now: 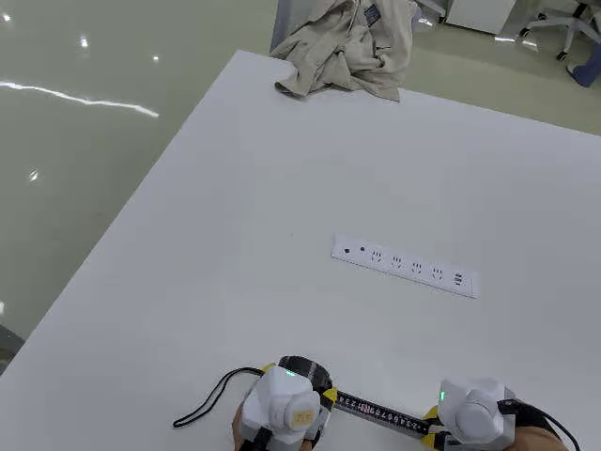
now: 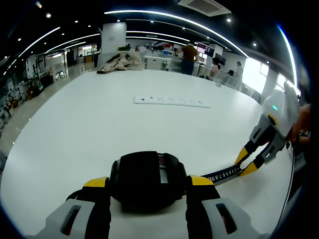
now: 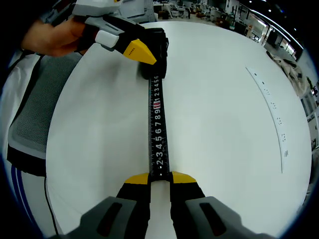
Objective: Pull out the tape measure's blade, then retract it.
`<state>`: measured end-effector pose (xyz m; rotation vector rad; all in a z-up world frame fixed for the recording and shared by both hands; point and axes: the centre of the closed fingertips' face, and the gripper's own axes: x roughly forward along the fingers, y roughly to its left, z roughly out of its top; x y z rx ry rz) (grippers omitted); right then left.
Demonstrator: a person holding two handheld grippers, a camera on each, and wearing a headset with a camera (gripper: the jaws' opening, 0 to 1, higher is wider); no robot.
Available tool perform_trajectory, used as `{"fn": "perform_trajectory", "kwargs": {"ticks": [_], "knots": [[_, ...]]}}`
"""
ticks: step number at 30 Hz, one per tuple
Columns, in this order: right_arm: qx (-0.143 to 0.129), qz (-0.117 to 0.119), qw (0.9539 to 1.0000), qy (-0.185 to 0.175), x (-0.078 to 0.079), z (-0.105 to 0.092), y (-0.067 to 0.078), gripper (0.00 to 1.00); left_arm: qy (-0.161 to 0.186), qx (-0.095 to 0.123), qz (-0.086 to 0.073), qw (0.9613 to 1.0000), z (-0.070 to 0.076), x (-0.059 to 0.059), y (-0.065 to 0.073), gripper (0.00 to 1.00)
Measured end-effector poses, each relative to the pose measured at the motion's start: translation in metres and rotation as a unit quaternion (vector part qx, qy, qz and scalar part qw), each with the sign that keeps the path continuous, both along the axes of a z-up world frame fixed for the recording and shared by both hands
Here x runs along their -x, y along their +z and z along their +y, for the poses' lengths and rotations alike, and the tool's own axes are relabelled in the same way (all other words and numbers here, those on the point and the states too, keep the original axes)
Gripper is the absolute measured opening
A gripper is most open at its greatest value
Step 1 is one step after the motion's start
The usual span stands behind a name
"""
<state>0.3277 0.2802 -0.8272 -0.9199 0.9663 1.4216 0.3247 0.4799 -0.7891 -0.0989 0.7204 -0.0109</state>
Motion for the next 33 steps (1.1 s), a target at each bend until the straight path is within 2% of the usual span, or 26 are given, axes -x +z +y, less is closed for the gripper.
{"fn": "perform_trajectory", "kwargs": {"ticks": [10, 33], "knots": [[-0.002, 0.000, 1.0000, 0.001, 0.001, 0.008, 0.001, 0.13, -0.001, 0.000, 0.001, 1.0000, 0.000, 0.000, -0.001, 0.58], [-0.002, 0.023, 0.9996, -0.016, 0.001, 0.020, 0.000, 0.13, -0.002, -0.001, 0.003, 1.0000, 0.000, 0.000, -0.002, 0.58]]}}
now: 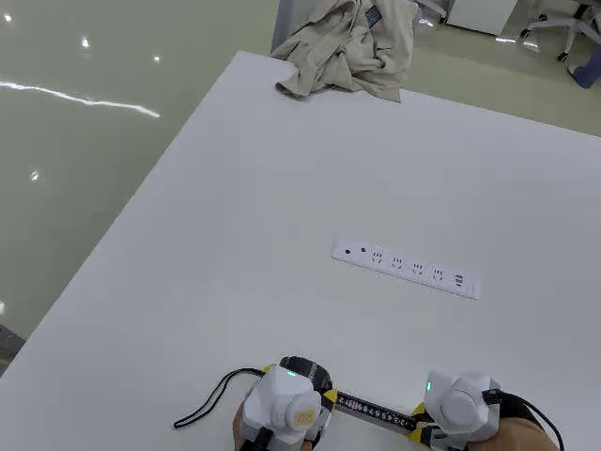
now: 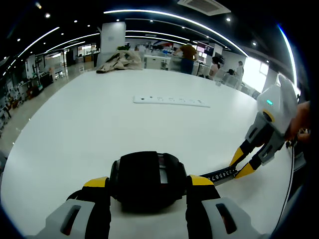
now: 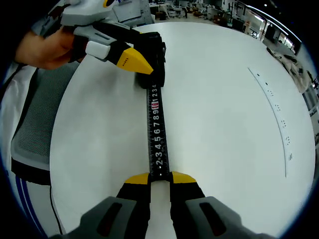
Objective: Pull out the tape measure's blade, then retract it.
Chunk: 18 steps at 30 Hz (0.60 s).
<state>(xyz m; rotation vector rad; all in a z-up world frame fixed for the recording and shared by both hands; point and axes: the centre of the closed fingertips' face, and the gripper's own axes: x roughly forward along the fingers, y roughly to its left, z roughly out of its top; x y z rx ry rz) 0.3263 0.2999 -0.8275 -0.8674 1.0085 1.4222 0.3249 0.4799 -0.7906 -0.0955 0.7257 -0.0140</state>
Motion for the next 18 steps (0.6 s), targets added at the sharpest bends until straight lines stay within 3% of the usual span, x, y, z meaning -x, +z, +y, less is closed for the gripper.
{"fn": "perform_trajectory", "kwargs": {"ticks": [18], "knots": [[-0.001, 0.008, 1.0000, 0.001, 0.002, 0.012, 0.001, 0.13, 0.000, -0.003, -0.003, 1.0000, 0.000, 0.000, 0.001, 0.58]]}}
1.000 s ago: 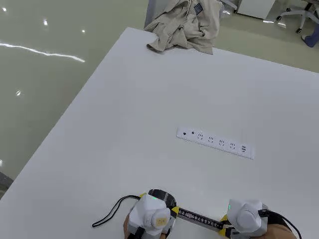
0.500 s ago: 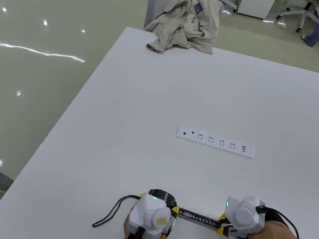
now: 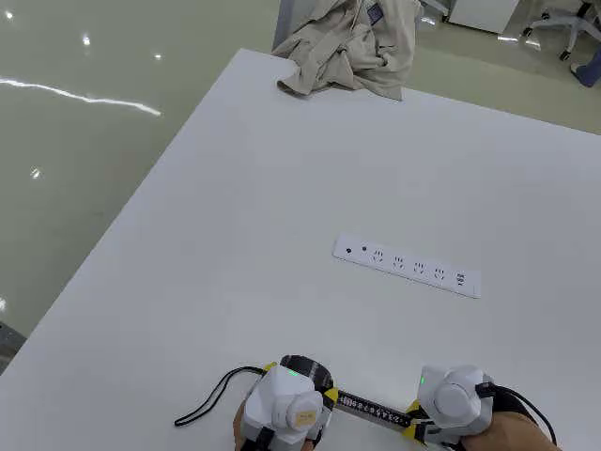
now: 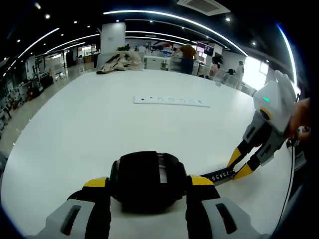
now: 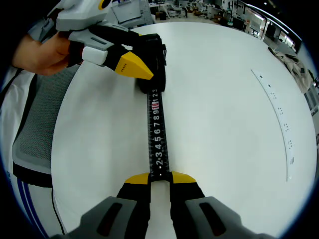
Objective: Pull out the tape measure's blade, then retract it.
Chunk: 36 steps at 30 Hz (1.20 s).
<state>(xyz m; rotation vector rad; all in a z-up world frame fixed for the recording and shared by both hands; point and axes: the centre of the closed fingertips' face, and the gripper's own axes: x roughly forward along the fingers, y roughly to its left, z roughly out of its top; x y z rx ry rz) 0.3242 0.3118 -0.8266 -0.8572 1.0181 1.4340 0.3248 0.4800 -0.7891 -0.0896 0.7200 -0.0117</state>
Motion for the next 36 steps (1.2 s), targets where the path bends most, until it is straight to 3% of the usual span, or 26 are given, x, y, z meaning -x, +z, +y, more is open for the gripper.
{"fn": "perform_trajectory", "kwargs": {"ticks": [36], "knots": [[-0.019, -0.010, 0.9996, 0.019, 0.004, 0.037, 0.000, 0.13, -0.001, -0.001, 0.001, 1.0000, 0.000, 0.000, -0.001, 0.58]]}}
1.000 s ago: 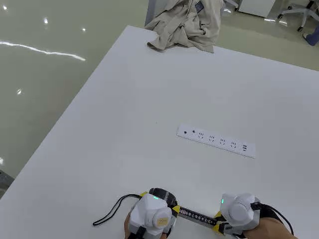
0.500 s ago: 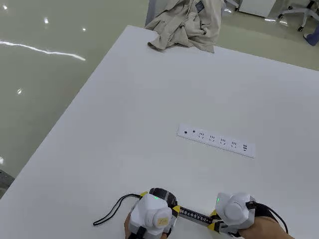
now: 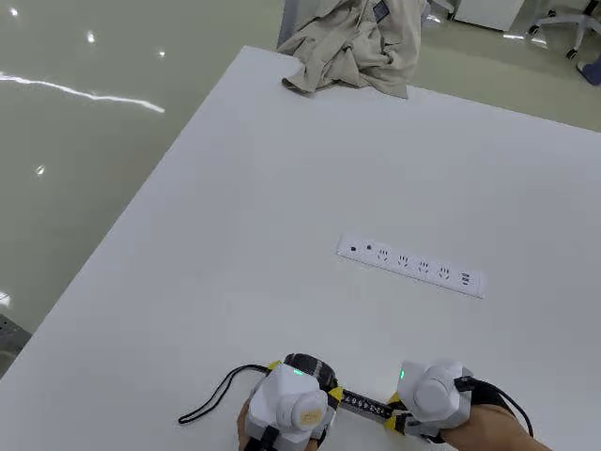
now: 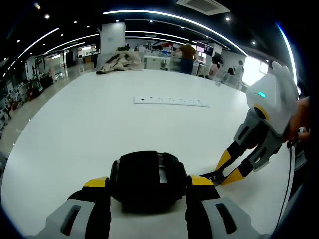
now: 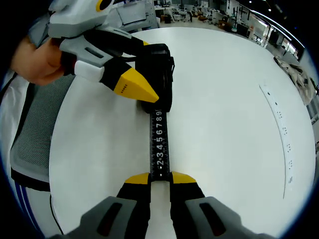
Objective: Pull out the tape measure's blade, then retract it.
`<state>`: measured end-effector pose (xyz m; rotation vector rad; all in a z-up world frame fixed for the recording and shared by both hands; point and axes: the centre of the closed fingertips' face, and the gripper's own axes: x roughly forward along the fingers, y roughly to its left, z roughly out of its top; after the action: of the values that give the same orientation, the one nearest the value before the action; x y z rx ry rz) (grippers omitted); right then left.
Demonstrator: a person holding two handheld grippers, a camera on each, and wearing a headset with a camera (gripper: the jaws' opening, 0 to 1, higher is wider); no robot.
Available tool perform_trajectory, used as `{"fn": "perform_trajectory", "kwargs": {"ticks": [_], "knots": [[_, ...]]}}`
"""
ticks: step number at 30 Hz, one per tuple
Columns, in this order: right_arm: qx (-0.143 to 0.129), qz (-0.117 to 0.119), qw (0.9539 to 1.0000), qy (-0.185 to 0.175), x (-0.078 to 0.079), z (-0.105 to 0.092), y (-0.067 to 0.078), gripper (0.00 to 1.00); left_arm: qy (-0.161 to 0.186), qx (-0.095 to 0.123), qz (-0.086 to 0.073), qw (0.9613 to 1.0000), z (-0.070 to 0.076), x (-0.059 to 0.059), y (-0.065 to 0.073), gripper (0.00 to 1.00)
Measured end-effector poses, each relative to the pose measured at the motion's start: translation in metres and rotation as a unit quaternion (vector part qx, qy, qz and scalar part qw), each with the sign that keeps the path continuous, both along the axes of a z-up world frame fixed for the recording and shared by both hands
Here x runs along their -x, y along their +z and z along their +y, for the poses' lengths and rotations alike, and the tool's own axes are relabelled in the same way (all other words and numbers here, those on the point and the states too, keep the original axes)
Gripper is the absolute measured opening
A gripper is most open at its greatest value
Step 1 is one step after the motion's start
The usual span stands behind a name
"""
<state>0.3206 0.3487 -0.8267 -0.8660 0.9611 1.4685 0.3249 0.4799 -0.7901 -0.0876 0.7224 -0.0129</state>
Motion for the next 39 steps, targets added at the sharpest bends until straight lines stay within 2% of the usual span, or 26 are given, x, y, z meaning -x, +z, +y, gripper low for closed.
{"fn": "perform_trajectory", "kwargs": {"ticks": [7, 39], "knots": [[-0.008, -0.006, 0.9999, 0.009, 0.001, 0.013, -0.001, 0.13, 0.000, 0.001, 0.000, 1.0000, 0.000, 0.000, 0.000, 0.58], [-0.026, -0.014, 0.9992, 0.027, 0.004, 0.038, -0.002, 0.13, 0.000, 0.002, 0.003, 1.0000, 0.000, 0.000, 0.000, 0.58]]}}
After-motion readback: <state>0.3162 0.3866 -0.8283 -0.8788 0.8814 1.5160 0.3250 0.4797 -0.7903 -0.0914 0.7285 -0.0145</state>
